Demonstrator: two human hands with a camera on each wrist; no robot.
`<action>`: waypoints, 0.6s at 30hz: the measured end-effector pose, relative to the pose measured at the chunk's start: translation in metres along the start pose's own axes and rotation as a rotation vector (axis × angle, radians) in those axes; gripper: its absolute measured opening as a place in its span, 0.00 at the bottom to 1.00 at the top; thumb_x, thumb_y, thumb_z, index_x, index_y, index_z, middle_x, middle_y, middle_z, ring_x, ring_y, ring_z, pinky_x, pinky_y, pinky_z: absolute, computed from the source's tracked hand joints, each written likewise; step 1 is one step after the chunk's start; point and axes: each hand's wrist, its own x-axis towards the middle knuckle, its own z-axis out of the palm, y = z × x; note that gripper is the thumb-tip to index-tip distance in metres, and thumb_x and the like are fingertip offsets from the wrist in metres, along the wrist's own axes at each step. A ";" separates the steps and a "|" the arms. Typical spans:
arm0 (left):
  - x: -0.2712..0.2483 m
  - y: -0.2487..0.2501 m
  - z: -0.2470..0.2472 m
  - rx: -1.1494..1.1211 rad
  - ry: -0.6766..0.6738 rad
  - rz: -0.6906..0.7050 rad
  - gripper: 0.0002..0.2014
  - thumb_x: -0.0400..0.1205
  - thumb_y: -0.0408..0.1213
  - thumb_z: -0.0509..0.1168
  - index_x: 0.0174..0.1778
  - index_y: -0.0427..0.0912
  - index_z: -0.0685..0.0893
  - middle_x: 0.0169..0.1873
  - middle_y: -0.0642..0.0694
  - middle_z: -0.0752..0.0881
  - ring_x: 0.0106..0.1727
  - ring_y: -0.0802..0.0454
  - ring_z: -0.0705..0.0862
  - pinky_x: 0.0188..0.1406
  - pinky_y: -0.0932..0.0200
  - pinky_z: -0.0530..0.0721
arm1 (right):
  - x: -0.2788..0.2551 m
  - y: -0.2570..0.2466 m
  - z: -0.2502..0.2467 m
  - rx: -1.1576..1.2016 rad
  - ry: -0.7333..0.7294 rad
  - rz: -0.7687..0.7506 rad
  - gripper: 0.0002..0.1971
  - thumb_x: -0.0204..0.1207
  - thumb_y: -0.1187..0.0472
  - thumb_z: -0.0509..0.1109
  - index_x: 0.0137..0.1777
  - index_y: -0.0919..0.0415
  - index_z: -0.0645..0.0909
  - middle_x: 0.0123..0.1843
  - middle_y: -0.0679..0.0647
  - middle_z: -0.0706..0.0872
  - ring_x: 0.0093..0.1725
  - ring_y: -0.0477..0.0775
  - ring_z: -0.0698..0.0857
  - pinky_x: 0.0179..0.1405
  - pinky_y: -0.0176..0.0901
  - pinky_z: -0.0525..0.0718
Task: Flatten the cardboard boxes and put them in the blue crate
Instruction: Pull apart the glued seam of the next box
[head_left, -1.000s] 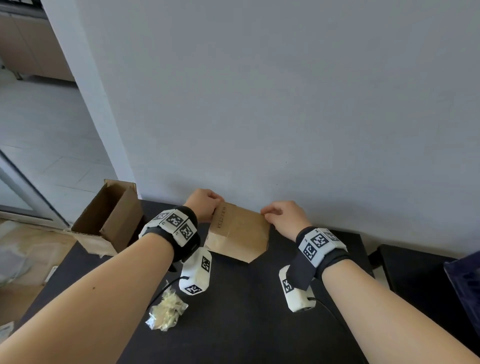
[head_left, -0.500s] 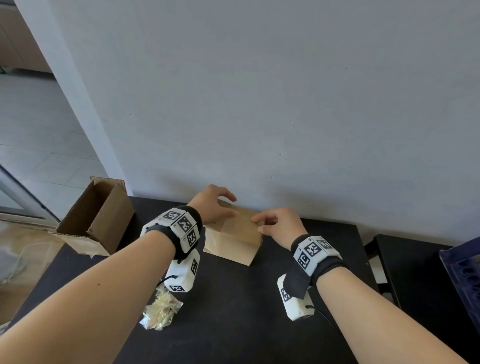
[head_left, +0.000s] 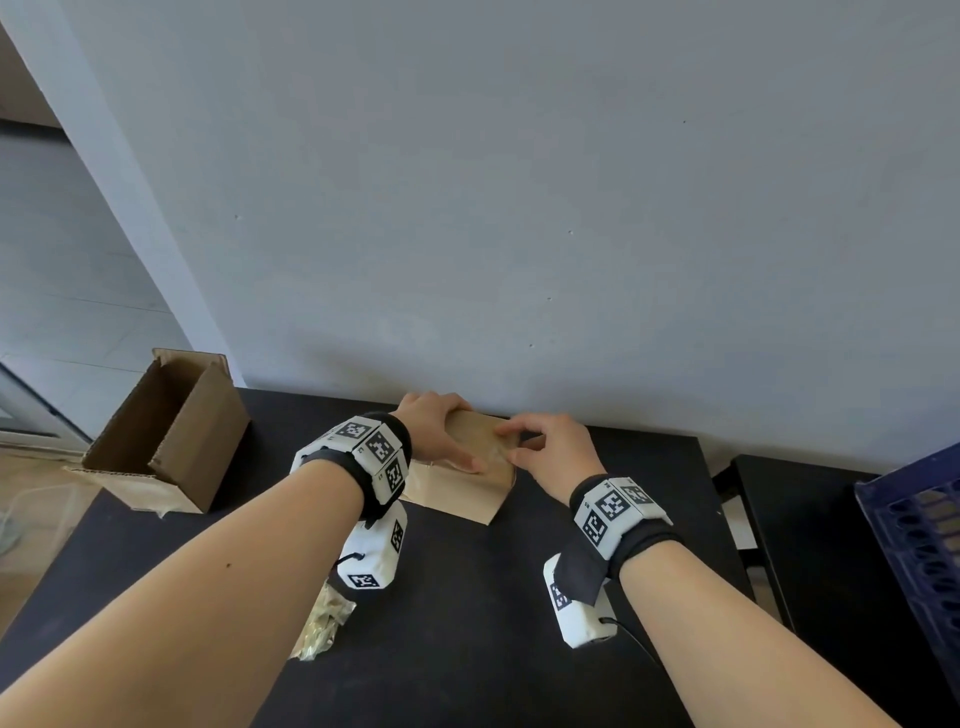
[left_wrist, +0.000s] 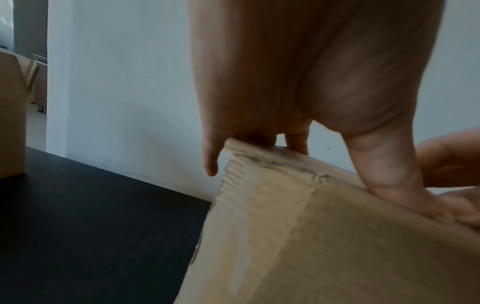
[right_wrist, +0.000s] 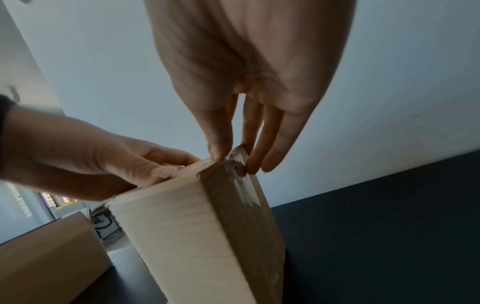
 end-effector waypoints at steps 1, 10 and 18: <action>0.000 0.000 0.000 -0.002 -0.004 -0.003 0.39 0.66 0.56 0.78 0.72 0.55 0.72 0.66 0.49 0.74 0.74 0.48 0.63 0.73 0.47 0.69 | -0.001 0.000 0.000 0.006 0.004 0.001 0.13 0.72 0.66 0.74 0.52 0.49 0.89 0.48 0.43 0.85 0.48 0.49 0.85 0.58 0.44 0.83; 0.002 -0.002 0.000 -0.014 -0.017 -0.017 0.39 0.66 0.56 0.78 0.72 0.55 0.71 0.66 0.49 0.73 0.74 0.47 0.63 0.74 0.44 0.69 | 0.001 -0.001 0.000 -0.034 -0.006 -0.009 0.12 0.71 0.66 0.75 0.45 0.45 0.87 0.42 0.40 0.84 0.45 0.48 0.85 0.56 0.46 0.85; 0.002 -0.003 0.001 -0.035 -0.021 -0.021 0.39 0.66 0.55 0.78 0.72 0.56 0.71 0.64 0.50 0.74 0.73 0.48 0.64 0.73 0.45 0.71 | -0.002 -0.001 0.003 -0.047 -0.013 0.004 0.18 0.74 0.66 0.72 0.60 0.45 0.85 0.52 0.47 0.85 0.49 0.49 0.84 0.60 0.47 0.83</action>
